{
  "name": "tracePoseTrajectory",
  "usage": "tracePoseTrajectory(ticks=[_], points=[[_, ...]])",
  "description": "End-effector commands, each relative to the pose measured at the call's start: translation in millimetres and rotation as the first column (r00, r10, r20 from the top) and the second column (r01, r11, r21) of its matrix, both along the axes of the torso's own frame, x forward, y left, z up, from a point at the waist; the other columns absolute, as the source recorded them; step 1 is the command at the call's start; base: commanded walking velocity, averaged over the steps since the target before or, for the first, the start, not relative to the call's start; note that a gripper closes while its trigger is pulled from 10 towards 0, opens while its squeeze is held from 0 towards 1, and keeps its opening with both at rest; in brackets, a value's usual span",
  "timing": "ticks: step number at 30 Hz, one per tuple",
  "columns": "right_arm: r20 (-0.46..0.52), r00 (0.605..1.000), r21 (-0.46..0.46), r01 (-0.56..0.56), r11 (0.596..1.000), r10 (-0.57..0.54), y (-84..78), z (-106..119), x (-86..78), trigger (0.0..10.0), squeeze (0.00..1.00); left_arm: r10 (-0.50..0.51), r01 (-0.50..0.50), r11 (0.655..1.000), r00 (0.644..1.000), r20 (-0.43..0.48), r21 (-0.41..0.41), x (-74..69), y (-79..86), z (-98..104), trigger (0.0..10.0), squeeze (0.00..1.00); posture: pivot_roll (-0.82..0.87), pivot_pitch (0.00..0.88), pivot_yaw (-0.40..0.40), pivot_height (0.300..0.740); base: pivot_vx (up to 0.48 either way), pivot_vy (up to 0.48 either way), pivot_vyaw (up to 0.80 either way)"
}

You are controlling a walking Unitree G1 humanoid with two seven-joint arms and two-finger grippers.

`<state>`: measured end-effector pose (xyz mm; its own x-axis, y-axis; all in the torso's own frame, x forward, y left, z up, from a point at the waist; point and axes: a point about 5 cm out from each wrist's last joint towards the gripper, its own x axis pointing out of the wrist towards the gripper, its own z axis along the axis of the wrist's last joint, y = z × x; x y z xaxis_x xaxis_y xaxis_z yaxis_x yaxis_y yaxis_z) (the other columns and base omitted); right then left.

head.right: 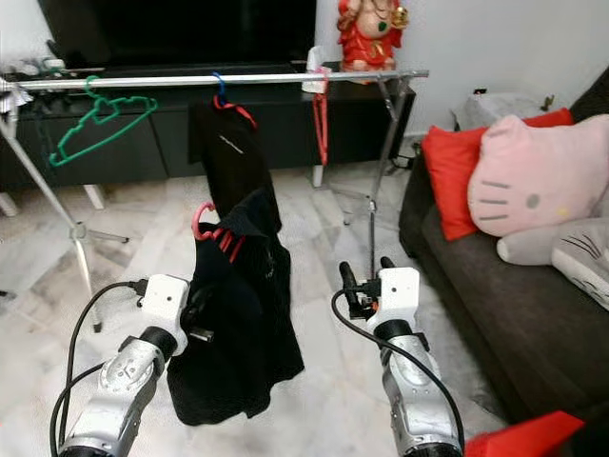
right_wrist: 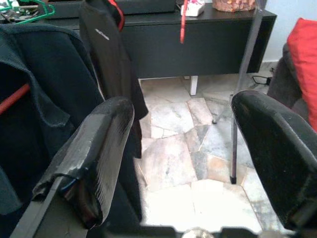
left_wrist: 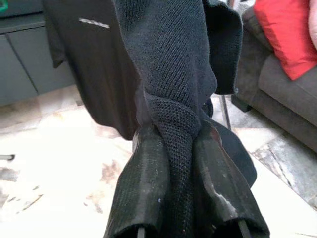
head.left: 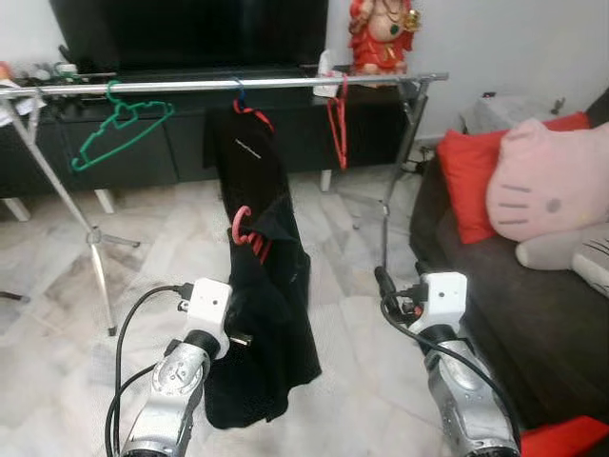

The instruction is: Hang hanger

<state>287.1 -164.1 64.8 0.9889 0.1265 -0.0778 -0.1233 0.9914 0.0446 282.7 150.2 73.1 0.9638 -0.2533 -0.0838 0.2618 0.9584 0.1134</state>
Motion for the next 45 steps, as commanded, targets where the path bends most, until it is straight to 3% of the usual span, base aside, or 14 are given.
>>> tracePoseTrajectory(ticks=[1,27,36,45], points=[[0.024,1.0,0.012,0.007,1.0,-0.007,0.6,5,-0.5,10.0,0.0,0.002,-0.002,1.0,0.998,0.058,-0.006,5.7,2.3,14,10.0,0.0,-0.12,0.0,-0.008,0.74,0.0,0.412,0.0],[0.039,0.999,0.027,0.003,1.0,-0.005,10.1,8,4.8,10.0,0.0,-0.004,0.004,1.0,0.998,0.059,-0.012,7.2,-0.2,18,10.0,0.0,-0.12,0.0,-0.002,0.74,0.0,0.42,0.0],[0.041,0.999,0.02,0.012,1.0,-0.012,6.8,10,5.8,10.0,0.0,0.01,-0.01,1.0,0.998,0.058,0.0,6.6,6.5,18,10.0,0.0,-0.11,0.002,0.0,0.74,0.0,0.423,0.0],[0.043,0.999,0.023,0.008,1.0,-0.009,10.1,10,5.7,10.0,0.0,-0.001,0.0,1.0,0.998,0.067,0.006,5.7,2.0,19,10.0,0.0,-0.12,0.014,-0.002,0.74,0.0,0.057,0.0]])
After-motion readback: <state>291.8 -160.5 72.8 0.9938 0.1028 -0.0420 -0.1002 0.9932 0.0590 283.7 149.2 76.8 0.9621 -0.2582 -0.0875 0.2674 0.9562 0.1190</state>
